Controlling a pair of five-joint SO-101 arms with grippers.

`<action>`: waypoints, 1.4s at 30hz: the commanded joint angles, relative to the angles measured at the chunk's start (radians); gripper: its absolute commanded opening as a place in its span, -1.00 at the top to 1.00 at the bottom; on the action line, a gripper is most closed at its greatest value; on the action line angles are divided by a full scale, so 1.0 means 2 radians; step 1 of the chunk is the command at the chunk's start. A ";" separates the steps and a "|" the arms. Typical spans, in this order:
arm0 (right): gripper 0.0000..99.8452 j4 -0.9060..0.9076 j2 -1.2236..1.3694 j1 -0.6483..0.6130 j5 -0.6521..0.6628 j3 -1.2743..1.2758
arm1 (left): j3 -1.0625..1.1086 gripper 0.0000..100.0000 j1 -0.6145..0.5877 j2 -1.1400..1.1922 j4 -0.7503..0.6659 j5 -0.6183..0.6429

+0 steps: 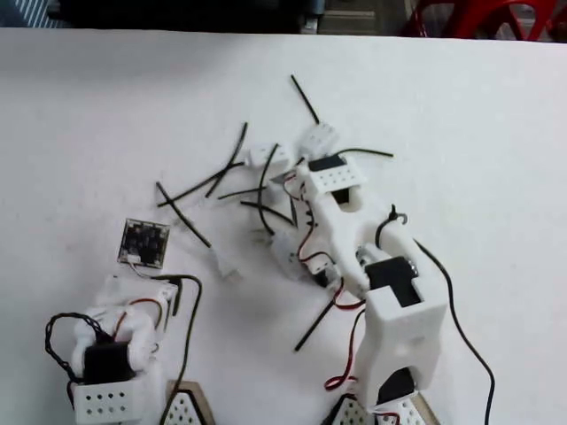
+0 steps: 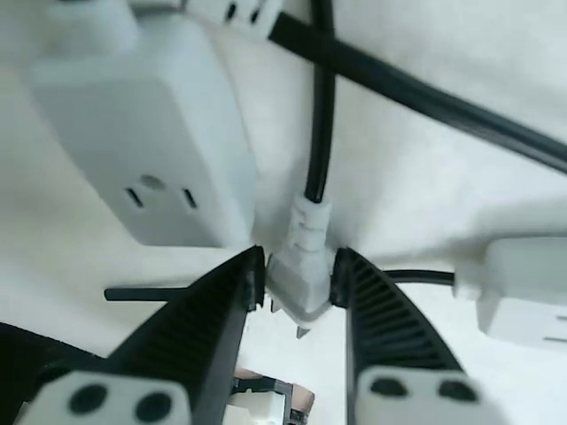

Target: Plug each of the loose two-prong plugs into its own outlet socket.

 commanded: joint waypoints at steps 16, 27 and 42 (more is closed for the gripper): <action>0.81 0.033 0.056 0.015 -0.005 -0.036 | -0.008 0.62 -0.005 -0.005 -0.011 0.001; 0.95 0.034 0.036 0.016 -0.006 -0.058 | -0.008 0.62 -0.005 -0.005 -0.011 0.001; 0.86 0.063 0.032 0.018 -0.006 -0.058 | -0.008 0.62 -0.005 -0.005 -0.011 0.001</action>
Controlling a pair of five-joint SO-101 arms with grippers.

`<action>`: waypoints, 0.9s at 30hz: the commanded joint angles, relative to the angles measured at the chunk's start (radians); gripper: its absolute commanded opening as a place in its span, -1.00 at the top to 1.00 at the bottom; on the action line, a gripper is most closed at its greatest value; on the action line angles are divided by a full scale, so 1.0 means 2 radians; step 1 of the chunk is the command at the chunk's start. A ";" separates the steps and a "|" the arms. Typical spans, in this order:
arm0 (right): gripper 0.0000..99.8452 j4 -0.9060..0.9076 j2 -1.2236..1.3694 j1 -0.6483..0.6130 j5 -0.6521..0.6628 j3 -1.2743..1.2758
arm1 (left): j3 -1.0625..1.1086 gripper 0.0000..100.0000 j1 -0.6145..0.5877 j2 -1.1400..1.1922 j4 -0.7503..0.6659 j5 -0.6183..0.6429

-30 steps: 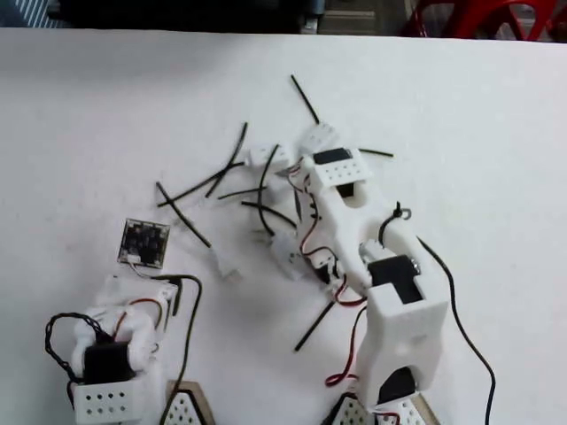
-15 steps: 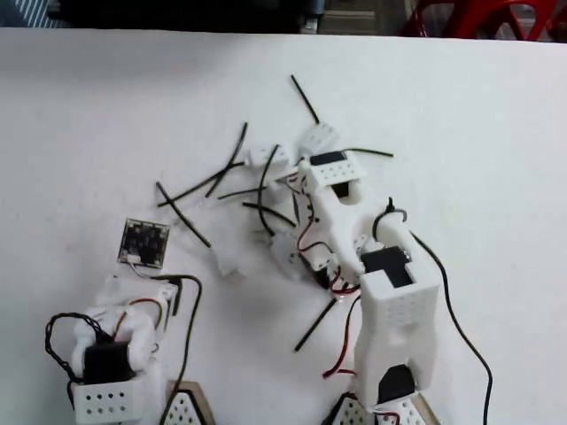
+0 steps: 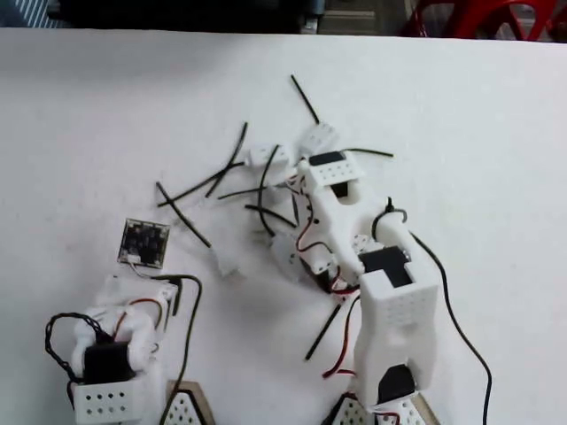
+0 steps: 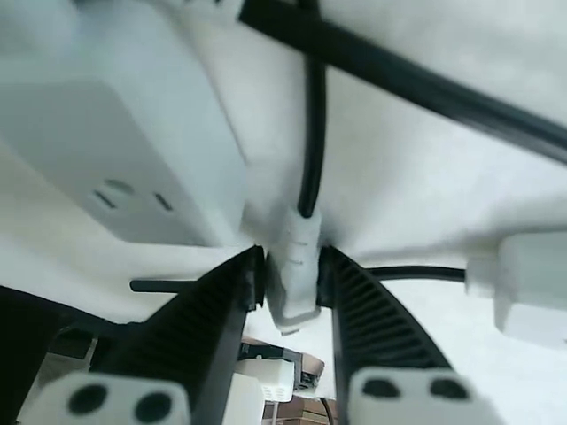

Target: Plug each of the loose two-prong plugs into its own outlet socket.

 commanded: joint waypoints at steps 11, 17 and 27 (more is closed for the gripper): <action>0.81 0.029 -0.027 0.007 -0.006 -0.038 | -0.008 0.62 -0.005 -0.005 -0.011 0.001; 0.80 0.027 -0.023 0.007 -0.006 -0.038 | -0.008 0.62 -0.005 -0.005 -0.011 0.001; 0.95 0.020 -0.030 0.007 -0.004 -0.038 | -0.008 0.62 -0.005 -0.005 -0.011 0.001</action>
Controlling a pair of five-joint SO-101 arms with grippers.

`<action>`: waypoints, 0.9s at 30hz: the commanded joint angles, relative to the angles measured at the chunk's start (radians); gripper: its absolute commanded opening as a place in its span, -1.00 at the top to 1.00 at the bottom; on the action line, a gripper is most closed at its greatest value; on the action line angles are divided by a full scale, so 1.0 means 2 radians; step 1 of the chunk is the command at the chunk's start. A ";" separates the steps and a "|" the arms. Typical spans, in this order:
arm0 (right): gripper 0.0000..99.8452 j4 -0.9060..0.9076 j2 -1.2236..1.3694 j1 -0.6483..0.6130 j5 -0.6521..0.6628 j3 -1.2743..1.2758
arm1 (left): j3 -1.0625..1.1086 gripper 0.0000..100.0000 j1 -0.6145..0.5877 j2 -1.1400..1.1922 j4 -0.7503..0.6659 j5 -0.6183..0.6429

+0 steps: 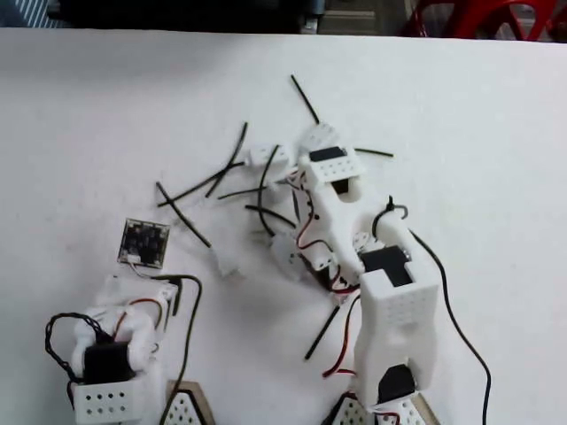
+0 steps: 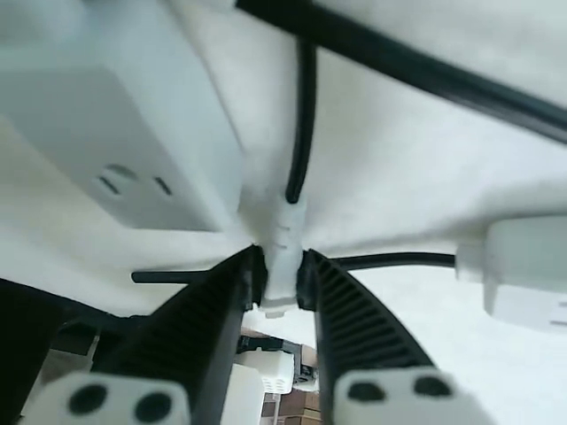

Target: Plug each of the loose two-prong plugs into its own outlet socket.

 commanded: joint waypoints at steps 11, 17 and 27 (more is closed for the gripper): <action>0.97 0.017 -0.227 0.016 -0.002 0.024 | -0.008 0.62 -0.005 -0.005 -0.011 0.001; 0.97 0.017 -0.357 0.033 -0.002 0.048 | -0.008 0.62 -0.005 -0.005 -0.011 0.001; 0.97 0.015 -0.556 0.045 -0.004 0.098 | -0.024 0.62 -0.004 -0.005 -0.018 0.004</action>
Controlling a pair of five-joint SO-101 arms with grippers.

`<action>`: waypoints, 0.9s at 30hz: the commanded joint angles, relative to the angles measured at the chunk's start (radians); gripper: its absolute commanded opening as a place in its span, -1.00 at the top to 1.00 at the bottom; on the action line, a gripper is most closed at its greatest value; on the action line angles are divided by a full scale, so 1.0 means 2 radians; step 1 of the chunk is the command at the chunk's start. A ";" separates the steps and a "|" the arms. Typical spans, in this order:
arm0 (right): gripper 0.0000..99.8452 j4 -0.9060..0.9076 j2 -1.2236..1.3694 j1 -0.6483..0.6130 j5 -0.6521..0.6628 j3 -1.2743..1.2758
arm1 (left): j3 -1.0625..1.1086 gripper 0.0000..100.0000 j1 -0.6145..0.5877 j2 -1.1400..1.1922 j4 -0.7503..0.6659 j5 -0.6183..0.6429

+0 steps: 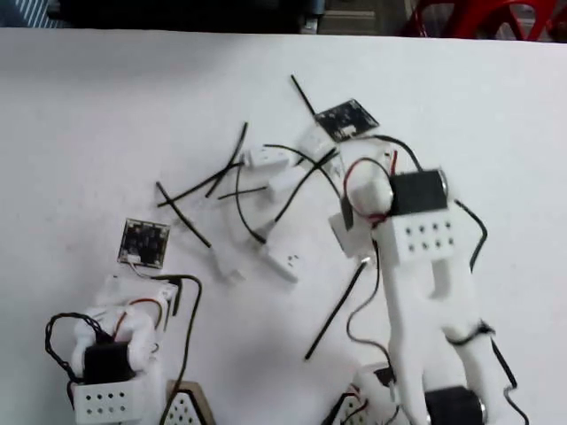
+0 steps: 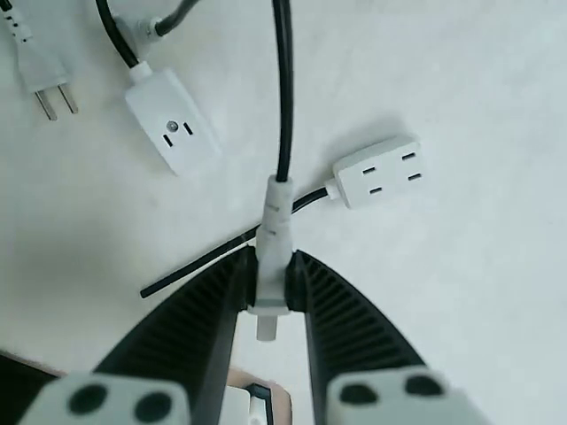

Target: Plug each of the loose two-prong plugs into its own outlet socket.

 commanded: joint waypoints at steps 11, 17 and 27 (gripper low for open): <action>0.97 -0.135 -0.254 0.000 -0.033 0.147 | -0.058 0.62 -0.003 -0.005 -0.223 0.076; 0.97 -0.211 -0.336 -0.049 -0.094 0.214 | -0.055 0.62 0.023 -0.005 -0.348 0.148; 0.97 -0.282 -0.412 -0.224 -0.114 0.337 | -0.057 0.62 0.139 -0.006 -0.413 0.156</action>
